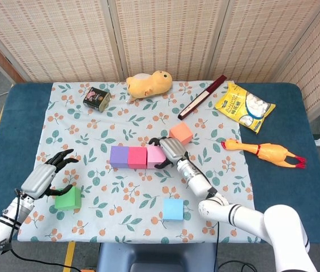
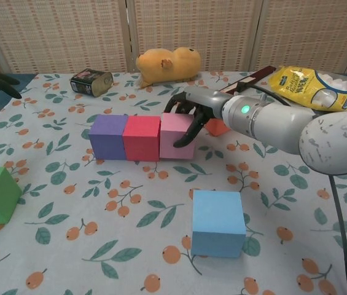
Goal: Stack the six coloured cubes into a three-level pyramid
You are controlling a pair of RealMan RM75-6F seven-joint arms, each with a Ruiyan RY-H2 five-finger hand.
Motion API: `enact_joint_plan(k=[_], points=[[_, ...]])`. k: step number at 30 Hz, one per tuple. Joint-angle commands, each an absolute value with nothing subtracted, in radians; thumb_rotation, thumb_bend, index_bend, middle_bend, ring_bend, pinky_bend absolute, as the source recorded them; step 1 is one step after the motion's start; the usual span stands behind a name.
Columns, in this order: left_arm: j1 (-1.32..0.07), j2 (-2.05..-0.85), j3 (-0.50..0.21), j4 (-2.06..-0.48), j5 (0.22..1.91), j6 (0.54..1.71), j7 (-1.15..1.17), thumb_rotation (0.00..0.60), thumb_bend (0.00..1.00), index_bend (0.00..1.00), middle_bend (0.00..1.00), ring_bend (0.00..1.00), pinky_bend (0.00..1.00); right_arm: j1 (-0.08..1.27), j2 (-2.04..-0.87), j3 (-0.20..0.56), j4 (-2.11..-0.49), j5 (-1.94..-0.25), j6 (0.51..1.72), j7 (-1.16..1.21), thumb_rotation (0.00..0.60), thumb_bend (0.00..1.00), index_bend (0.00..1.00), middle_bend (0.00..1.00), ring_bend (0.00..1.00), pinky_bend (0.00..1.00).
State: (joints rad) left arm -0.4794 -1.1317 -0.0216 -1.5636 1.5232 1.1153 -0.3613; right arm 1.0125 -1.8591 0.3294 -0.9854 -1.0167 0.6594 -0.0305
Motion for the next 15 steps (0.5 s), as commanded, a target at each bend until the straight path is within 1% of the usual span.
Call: enact_joint_plan(k=[1, 8, 11, 15], points=[[-0.479, -1.134, -0.02, -1.559, 1.527, 1.116, -0.37, 0.6, 0.31, 0.22, 0.03, 0.05, 0.18, 1.02, -1.868, 0.328, -0.977, -1.015, 0.66, -0.04, 0.6, 0.06, 0.24, 0.37, 0.24, 0.28], [-0.476, -1.137, -0.013, -1.544, 1.537, 1.12, -0.392, 0.6, 0.31, 0.22, 0.03, 0.05, 0.18, 1.033, -1.891, 0.323, -0.952, -1.015, 0.665, -0.071, 0.6, 0.06, 0.21, 0.37, 0.23, 0.27], [-0.474, -1.138, -0.011, -1.538, 1.54, 1.122, -0.4, 0.6, 0.31, 0.22, 0.02, 0.05, 0.18, 1.035, -1.896, 0.322, -0.948, -1.011, 0.664, -0.079, 0.6, 0.06, 0.17, 0.36, 0.22, 0.25], [-0.473, -1.139, -0.01, -1.532, 1.544, 1.125, -0.409, 0.6, 0.31, 0.22, 0.02, 0.05, 0.18, 1.038, -1.897, 0.321, -0.946, -1.007, 0.661, -0.089, 0.6, 0.06, 0.08, 0.32, 0.19, 0.23]])
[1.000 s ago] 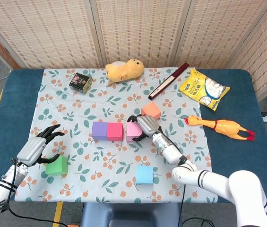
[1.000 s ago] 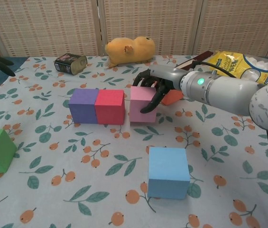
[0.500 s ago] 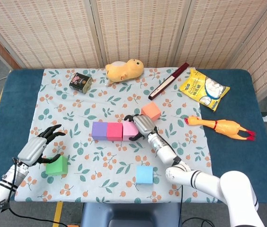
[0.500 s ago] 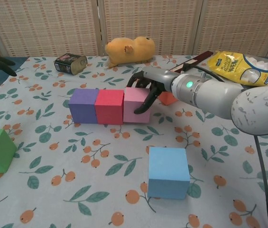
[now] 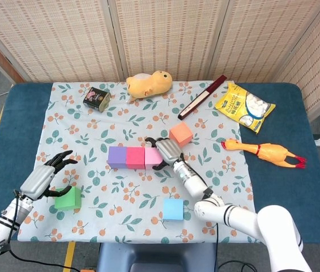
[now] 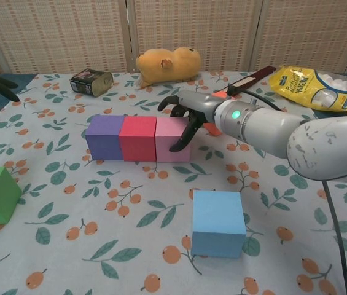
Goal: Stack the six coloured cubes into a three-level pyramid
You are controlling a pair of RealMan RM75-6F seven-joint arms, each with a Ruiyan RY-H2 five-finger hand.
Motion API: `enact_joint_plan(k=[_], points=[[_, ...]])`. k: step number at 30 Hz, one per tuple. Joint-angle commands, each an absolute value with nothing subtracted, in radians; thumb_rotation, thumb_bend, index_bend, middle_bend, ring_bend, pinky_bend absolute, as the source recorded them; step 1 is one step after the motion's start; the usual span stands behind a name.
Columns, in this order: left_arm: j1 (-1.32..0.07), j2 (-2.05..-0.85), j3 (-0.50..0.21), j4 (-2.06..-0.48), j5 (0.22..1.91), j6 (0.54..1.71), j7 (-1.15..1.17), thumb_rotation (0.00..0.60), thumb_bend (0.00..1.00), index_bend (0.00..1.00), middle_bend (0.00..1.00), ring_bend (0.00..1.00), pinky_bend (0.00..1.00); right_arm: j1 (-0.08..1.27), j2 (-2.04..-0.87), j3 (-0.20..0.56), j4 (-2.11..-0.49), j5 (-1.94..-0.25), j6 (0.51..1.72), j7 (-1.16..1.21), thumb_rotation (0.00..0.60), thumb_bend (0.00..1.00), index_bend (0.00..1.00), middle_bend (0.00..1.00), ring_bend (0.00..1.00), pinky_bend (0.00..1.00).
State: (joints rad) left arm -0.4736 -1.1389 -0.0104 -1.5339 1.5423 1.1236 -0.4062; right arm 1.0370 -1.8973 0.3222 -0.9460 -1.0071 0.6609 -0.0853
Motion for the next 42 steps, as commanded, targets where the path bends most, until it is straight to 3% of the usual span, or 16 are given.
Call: enact_joint_plan(k=[1, 5, 13, 26, 42], points=[[-0.472, -1.14, -0.01, -1.532, 1.544, 1.127, -0.41, 0.6, 0.31, 0.22, 0.02, 0.05, 0.18, 1.037, -1.896, 0.319, -0.948, -1.008, 0.661, -0.091, 0.6, 0.06, 0.06, 0.3, 0.19, 0.22], [-0.47, -1.141, -0.008, -1.529, 1.547, 1.131, -0.414, 0.6, 0.31, 0.22, 0.02, 0.05, 0.18, 1.031, -1.88, 0.316, -0.969, -1.009, 0.665, -0.1, 0.6, 0.06, 0.0, 0.25, 0.16, 0.21], [-0.469, -1.135, -0.004, -1.535, 1.557, 1.135, -0.415, 0.6, 0.31, 0.21, 0.02, 0.05, 0.18, 1.02, -1.844, 0.31, -1.024, -0.996, 0.678, -0.136, 0.6, 0.06, 0.0, 0.24, 0.16, 0.21], [-0.469, -1.132, -0.003, -1.536, 1.558, 1.137, -0.424, 0.6, 0.31, 0.21, 0.01, 0.05, 0.18, 1.034, -1.86, 0.318, -0.999, -0.956, 0.674, -0.164, 0.6, 0.06, 0.15, 0.29, 0.17, 0.21], [-0.471, -1.13, 0.003, -1.531, 1.566, 1.133, -0.438, 0.6, 0.31, 0.21, 0.01, 0.05, 0.18, 1.036, -1.864, 0.323, -0.999, -0.971, 0.684, -0.144, 0.6, 0.06, 0.17, 0.31, 0.19, 0.21]])
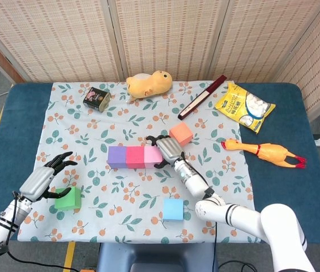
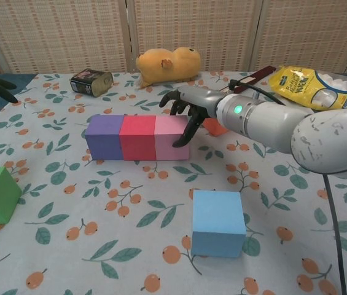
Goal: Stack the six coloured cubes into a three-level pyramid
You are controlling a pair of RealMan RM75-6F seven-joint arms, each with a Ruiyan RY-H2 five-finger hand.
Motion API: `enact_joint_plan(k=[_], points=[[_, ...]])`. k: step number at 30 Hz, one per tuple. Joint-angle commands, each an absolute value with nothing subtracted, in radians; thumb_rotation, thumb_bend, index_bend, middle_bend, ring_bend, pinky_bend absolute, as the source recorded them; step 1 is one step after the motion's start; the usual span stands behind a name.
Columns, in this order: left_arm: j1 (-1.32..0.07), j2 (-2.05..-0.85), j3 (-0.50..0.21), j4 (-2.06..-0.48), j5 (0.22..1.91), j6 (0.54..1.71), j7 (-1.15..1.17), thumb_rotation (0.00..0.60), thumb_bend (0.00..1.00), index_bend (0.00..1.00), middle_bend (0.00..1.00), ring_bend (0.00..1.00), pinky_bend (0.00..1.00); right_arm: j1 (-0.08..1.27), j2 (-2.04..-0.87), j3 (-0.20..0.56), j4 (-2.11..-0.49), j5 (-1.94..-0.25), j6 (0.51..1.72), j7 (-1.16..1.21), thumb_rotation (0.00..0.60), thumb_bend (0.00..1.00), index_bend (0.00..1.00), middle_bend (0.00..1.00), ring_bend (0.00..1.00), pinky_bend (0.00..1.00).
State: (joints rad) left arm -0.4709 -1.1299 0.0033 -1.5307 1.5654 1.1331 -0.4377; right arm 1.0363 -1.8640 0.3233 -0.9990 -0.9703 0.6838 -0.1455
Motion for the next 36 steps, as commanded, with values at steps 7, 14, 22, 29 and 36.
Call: enact_joint_plan(k=[7, 14, 22, 29, 36], points=[[-0.473, -1.13, 0.004, -1.53, 1.566, 1.131, -0.44, 0.6, 0.31, 0.21, 0.01, 0.05, 0.18, 1.038, -1.87, 0.322, -0.994, -0.977, 0.685, -0.14, 0.6, 0.06, 0.17, 0.31, 0.19, 0.21], [-0.472, -1.134, 0.006, -1.523, 1.566, 1.131, -0.449, 0.6, 0.31, 0.21, 0.01, 0.04, 0.18, 1.042, -1.879, 0.322, -0.983, -0.979, 0.68, -0.137, 0.6, 0.06, 0.17, 0.31, 0.19, 0.21], [-0.472, -1.137, 0.008, -1.516, 1.569, 1.131, -0.457, 0.6, 0.31, 0.2, 0.0, 0.04, 0.18, 1.045, -1.885, 0.322, -0.979, -0.979, 0.677, -0.14, 0.6, 0.06, 0.18, 0.34, 0.2, 0.21], [-0.471, -1.138, 0.01, -1.513, 1.569, 1.133, -0.462, 0.6, 0.31, 0.2, 0.0, 0.04, 0.18, 1.045, -1.888, 0.32, -0.976, -0.979, 0.678, -0.144, 0.6, 0.06, 0.19, 0.35, 0.2, 0.21], [-0.474, -1.138, 0.011, -1.512, 1.572, 1.131, -0.467, 0.6, 0.31, 0.2, 0.0, 0.04, 0.18, 1.045, -1.888, 0.324, -0.976, -0.978, 0.679, -0.142, 0.6, 0.06, 0.2, 0.35, 0.21, 0.21]])
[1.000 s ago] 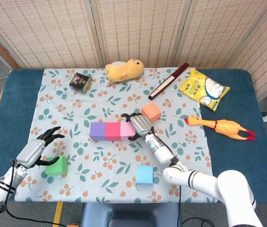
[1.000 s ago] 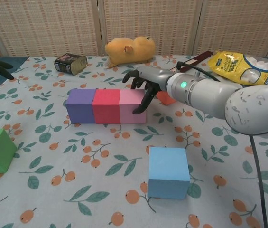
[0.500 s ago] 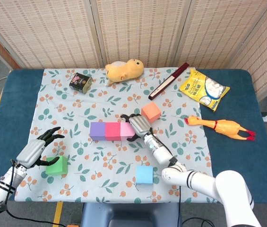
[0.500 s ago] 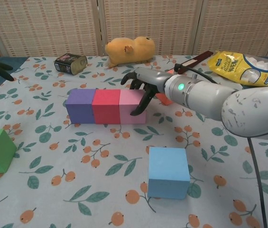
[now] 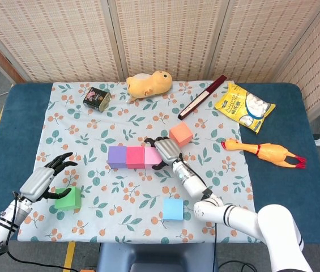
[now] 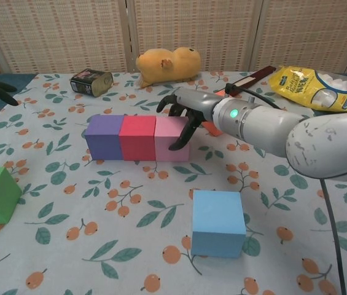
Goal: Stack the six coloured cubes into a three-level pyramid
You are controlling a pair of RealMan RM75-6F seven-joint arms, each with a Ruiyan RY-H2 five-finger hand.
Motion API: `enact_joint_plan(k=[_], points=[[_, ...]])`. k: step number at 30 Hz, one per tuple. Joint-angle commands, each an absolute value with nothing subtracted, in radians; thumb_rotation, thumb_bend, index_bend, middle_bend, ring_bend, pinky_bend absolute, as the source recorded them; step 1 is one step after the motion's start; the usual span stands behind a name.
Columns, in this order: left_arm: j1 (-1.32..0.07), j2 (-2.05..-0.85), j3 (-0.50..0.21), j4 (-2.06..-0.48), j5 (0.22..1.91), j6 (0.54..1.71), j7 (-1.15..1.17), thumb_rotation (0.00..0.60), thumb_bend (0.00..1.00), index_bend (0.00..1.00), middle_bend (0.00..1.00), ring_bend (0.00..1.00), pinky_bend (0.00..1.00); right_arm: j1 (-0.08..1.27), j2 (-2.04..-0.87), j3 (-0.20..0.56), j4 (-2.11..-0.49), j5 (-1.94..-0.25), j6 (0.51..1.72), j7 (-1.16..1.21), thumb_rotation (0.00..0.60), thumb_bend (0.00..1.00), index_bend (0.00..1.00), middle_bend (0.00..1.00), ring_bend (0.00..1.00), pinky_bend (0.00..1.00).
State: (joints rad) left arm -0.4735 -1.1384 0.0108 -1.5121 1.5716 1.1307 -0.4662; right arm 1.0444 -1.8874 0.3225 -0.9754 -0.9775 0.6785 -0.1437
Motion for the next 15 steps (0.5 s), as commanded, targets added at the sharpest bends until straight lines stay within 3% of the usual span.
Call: enact_joint_plan(k=[1, 15], points=[[-0.474, -1.138, 0.011, -1.512, 1.572, 1.131, -0.467, 0.6, 0.31, 0.2, 0.0, 0.04, 0.18, 1.045, -1.888, 0.324, -0.976, -0.979, 0.679, -0.141, 0.6, 0.06, 0.2, 0.35, 0.21, 0.21], [-0.474, -1.137, 0.013, -1.512, 1.57, 1.128, -0.471, 0.6, 0.31, 0.2, 0.0, 0.04, 0.18, 1.054, -1.9, 0.33, -0.958, -0.984, 0.673, -0.131, 0.6, 0.08, 0.19, 0.35, 0.21, 0.21]])
